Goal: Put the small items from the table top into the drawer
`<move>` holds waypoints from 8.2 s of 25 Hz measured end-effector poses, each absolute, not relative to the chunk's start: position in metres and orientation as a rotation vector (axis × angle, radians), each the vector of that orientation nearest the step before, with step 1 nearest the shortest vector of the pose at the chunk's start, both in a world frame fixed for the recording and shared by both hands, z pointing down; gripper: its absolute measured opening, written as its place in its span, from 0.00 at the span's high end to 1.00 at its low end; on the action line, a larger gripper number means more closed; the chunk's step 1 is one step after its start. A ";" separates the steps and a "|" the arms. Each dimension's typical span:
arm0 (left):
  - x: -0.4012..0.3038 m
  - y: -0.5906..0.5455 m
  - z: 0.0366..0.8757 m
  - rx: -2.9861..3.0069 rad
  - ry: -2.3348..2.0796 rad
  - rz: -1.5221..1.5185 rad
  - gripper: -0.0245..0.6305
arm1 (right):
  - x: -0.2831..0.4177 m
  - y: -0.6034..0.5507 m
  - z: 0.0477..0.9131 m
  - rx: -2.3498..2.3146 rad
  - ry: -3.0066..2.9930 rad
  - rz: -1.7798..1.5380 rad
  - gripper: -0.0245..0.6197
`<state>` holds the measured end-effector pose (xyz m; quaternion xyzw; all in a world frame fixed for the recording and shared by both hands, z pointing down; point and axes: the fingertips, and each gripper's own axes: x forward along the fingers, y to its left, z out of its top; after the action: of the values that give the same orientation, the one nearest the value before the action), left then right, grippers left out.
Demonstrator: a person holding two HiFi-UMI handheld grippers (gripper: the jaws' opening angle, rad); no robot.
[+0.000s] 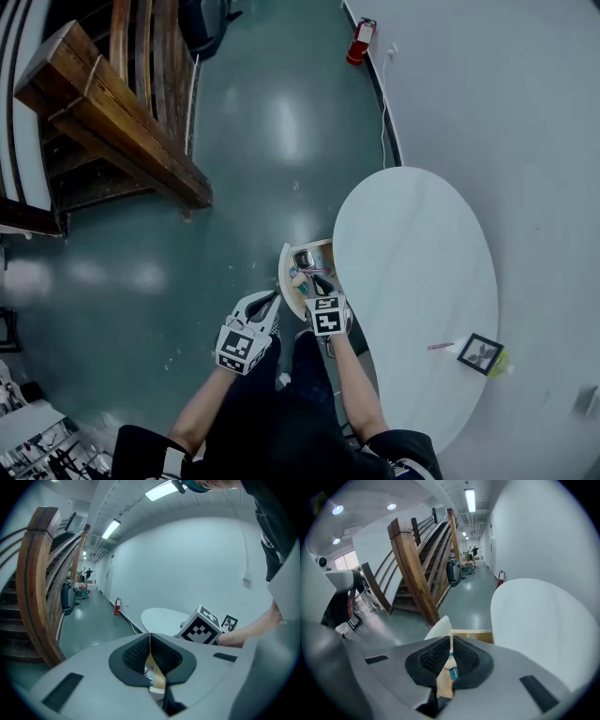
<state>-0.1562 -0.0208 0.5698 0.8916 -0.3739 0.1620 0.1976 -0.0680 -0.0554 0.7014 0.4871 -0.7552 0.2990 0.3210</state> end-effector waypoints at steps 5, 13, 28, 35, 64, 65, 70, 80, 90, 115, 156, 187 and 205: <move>-0.148 -0.026 0.532 2.575 -1.026 0.427 0.93 | -0.052 -0.065 0.631 1.433 -2.045 0.749 0.90; -0.147 -0.025 0.469 2.690 -1.047 0.334 0.93 | -0.036 -0.048 0.528 1.617 -2.148 0.568 0.90; -0.181 0.002 0.399 2.829 -1.096 0.205 0.93 | -0.040 0.021 0.440 1.805 -2.227 0.362 0.90; -0.187 0.011 0.396 2.843 -1.069 0.177 0.93 | -0.052 0.029 0.443 1.807 -2.237 0.373 0.90; -0.075 0.037 0.403 2.982 -0.685 0.250 0.93 | 0.039 0.073 0.460 2.062 -2.029 0.482 0.90; -0.062 0.041 0.403 2.988 -0.653 0.253 0.93 | 0.053 0.080 0.460 2.090 -2.003 0.492 0.90; 0.010 0.064 0.404 3.003 -0.500 0.269 0.93 | 0.131 0.121 0.461 2.226 -1.857 0.535 0.90; 0.136 0.113 0.418 3.027 -0.211 0.320 0.93 | 0.256 0.202 0.478 2.419 -1.587 0.632 0.90; 0.224 0.146 0.449 3.002 -0.061 0.412 0.93 | 0.342 0.253 0.518 2.485 -1.427 0.763 0.90; 0.291 0.149 0.577 2.829 -0.020 0.715 0.93 | 0.401 0.234 0.673 2.349 -1.362 1.155 0.90; 0.284 0.141 0.555 2.853 -0.101 0.668 0.93 | 0.409 0.208 0.652 2.274 -1.388 1.109 0.86; 0.087 0.045 0.441 2.902 -0.693 0.407 0.93 | 0.191 0.072 0.487 1.998 -1.986 0.650 0.86; -0.088 -0.010 0.434 2.796 -0.989 0.315 0.93 | 0.014 -0.005 0.477 1.733 -2.164 0.560 0.86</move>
<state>-0.0881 -0.0103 0.4343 0.9345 -0.3306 0.1054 0.0796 0.0141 -0.0048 0.4767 0.6051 -0.7558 0.1957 0.1560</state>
